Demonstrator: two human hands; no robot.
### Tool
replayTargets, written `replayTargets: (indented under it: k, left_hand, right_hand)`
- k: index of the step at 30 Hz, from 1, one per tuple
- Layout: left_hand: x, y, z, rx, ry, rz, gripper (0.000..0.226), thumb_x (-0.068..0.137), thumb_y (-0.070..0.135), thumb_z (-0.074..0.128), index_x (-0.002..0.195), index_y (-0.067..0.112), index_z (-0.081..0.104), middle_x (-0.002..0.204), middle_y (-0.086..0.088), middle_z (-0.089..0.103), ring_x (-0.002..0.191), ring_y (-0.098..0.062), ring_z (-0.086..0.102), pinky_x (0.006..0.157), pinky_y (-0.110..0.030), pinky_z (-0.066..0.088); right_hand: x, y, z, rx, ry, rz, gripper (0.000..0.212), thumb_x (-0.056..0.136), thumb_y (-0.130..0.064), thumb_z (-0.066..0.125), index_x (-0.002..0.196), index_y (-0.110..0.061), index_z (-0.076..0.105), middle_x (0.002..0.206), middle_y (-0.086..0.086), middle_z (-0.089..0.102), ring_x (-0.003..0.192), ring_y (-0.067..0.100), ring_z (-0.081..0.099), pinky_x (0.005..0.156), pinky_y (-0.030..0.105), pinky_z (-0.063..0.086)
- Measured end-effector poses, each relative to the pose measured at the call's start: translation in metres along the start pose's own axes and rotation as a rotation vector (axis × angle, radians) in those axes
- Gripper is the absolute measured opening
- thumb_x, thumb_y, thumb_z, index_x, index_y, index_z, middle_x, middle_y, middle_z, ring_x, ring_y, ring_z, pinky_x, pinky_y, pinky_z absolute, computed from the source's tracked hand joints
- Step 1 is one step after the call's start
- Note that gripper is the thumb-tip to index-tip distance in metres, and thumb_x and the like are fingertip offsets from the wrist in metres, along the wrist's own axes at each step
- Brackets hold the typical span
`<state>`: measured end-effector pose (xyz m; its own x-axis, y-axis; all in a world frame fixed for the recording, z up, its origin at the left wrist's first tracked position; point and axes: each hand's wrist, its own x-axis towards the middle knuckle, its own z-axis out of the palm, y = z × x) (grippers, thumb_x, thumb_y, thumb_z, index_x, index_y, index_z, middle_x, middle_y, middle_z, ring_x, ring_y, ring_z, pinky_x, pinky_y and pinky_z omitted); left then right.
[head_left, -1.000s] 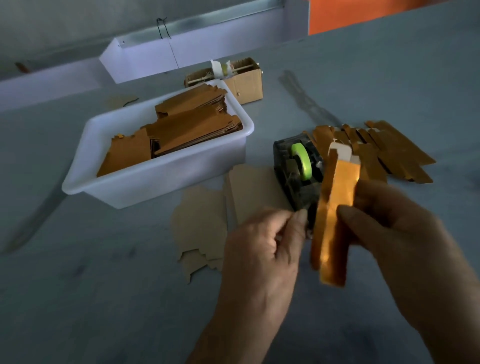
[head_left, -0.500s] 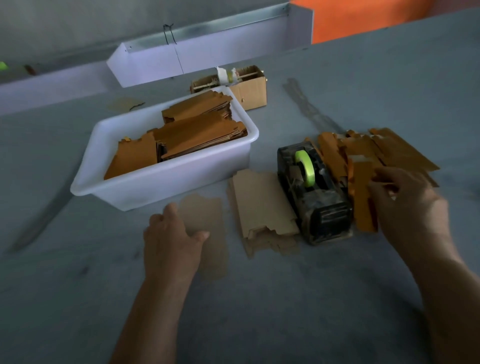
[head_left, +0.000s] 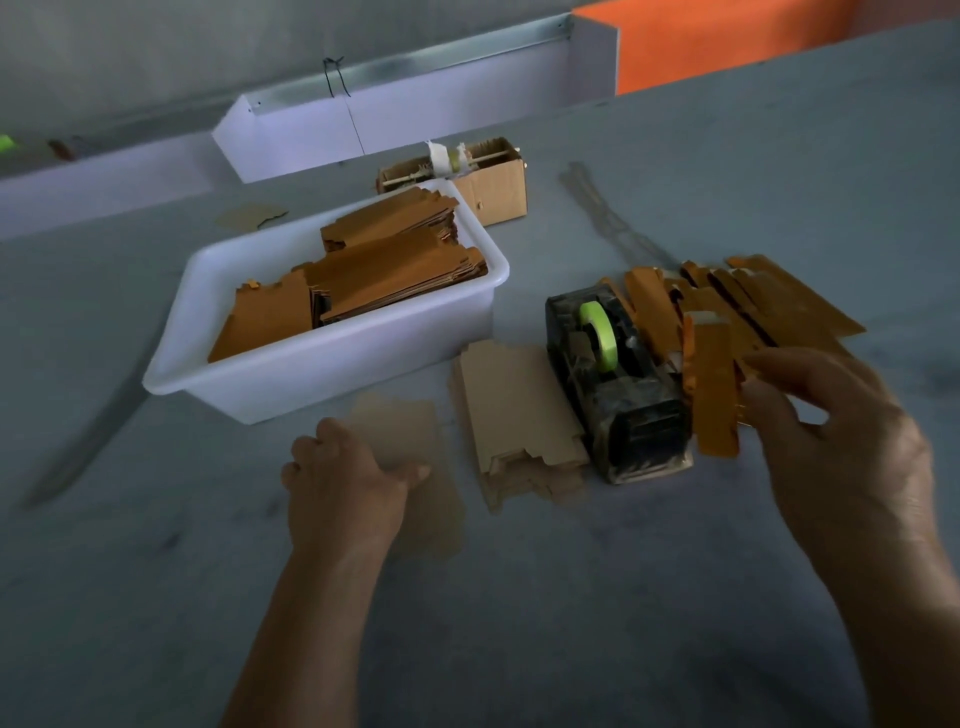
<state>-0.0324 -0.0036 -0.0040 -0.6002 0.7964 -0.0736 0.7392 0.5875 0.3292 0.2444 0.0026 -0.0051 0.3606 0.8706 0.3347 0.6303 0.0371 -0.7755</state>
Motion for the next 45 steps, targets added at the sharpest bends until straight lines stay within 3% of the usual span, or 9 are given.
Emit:
replayTargets:
  k: [4, 9, 13, 16, 20, 24, 28, 33, 45]
  left_hand:
    - [0.009, -0.002, -0.004, -0.215, -0.126, -0.027, 0.069, 0.067, 0.035, 0.086, 0.118, 0.004, 0.051, 0.119, -0.015, 0.058, 0.108, -0.034, 0.057, 0.085, -0.039, 0.049]
    - [0.003, -0.007, 0.0, -0.177, 0.075, 0.071, 0.04, 0.076, 0.036, 0.077, 0.099, 0.006, 0.061, 0.102, -0.015, 0.061, 0.09, -0.034, 0.059, 0.073, -0.038, 0.048]
    - [-0.001, -0.01, -0.013, -0.393, 0.143, 0.161, 0.027, 0.082, 0.031, 0.071, 0.079, 0.004, 0.067, 0.082, -0.013, 0.065, 0.077, -0.029, 0.06, 0.065, -0.037, 0.044]
    - [-0.013, -0.005, -0.036, -0.873, -0.104, 0.109, 0.015, 0.074, 0.028, 0.076, 0.08, 0.014, 0.073, 0.078, 0.0, 0.073, 0.074, -0.02, 0.066, 0.065, -0.031, 0.047]
    - [-0.033, 0.0, -0.051, -1.242, -0.467, 0.108, 0.034, 0.061, 0.022, 0.072, 0.093, 0.011, 0.075, 0.095, -0.006, 0.076, 0.082, -0.017, 0.073, 0.059, -0.025, 0.055]
    - [-0.045, 0.0, -0.049, -1.255, -0.6, 0.137, 0.039, 0.063, 0.009, 0.074, 0.102, 0.005, 0.073, 0.101, -0.017, 0.073, 0.085, -0.027, 0.072, 0.066, -0.031, 0.059]
    - [-0.06, 0.009, -0.039, -1.277, -0.709, 0.16, 0.045, 0.053, -0.001, 0.078, 0.097, -0.001, 0.072, 0.098, -0.024, 0.072, 0.078, -0.026, 0.07, 0.064, -0.029, 0.058]
    - [-0.07, 0.02, -0.025, -1.179, -0.668, 0.205, 0.032, 0.064, 0.016, 0.074, 0.096, 0.013, 0.074, 0.094, -0.015, 0.075, 0.084, -0.029, 0.071, 0.076, -0.042, 0.056]
    - [-0.074, 0.032, -0.018, -1.109, -0.502, 0.199, 0.039, 0.058, 0.026, 0.083, 0.095, 0.018, 0.074, 0.088, -0.005, 0.076, 0.084, -0.023, 0.073, 0.08, -0.041, 0.055]
  right_hand:
    - [-0.003, -0.009, -0.005, 0.066, 0.009, -0.026, 0.016, 0.089, -0.022, 0.055, 0.097, -0.035, 0.06, 0.109, -0.013, 0.051, 0.092, 0.005, 0.048, 0.065, 0.008, 0.029]
    - [-0.008, -0.009, -0.007, 0.11, 0.009, -0.03, 0.017, 0.09, -0.018, 0.056, 0.099, -0.03, 0.063, 0.108, -0.012, 0.054, 0.094, 0.005, 0.052, 0.067, 0.009, 0.034]
    - [-0.014, -0.014, -0.01, 0.177, 0.004, -0.037, 0.02, 0.09, -0.019, 0.055, 0.095, -0.037, 0.061, 0.109, -0.008, 0.06, 0.094, 0.008, 0.058, 0.071, 0.014, 0.04]
    - [-0.02, -0.029, -0.012, 0.278, -0.017, -0.03, 0.025, 0.089, -0.022, 0.054, 0.085, -0.046, 0.058, 0.097, -0.013, 0.063, 0.087, 0.007, 0.064, 0.069, 0.018, 0.048]
    - [-0.037, -0.051, -0.011, 0.426, -0.096, -0.002, 0.017, 0.086, -0.026, 0.054, 0.093, -0.038, 0.065, 0.083, -0.014, 0.069, 0.074, -0.001, 0.066, 0.059, 0.006, 0.049]
    - [-0.061, -0.066, -0.005, 0.501, -0.394, 0.07, 0.042, 0.072, -0.055, 0.046, 0.105, -0.033, 0.061, 0.09, -0.021, 0.068, 0.076, -0.001, 0.067, 0.062, 0.021, 0.057]
    - [-0.069, -0.067, 0.008, 0.587, -0.604, 0.216, 0.052, 0.061, -0.058, 0.054, 0.105, -0.032, 0.06, 0.086, -0.023, 0.069, 0.077, -0.001, 0.067, 0.062, 0.022, 0.057]
    - [-0.066, -0.063, 0.016, 0.737, -0.584, 0.369, 0.008, 0.078, -0.015, 0.066, 0.08, -0.022, 0.069, 0.067, -0.005, 0.07, 0.061, 0.004, 0.063, 0.056, 0.024, 0.053]
    - [-0.065, -0.057, 0.022, 0.822, -0.493, 0.347, 0.02, 0.059, -0.034, 0.064, 0.075, -0.025, 0.071, 0.067, 0.004, 0.069, 0.059, 0.007, 0.059, 0.054, 0.026, 0.051]
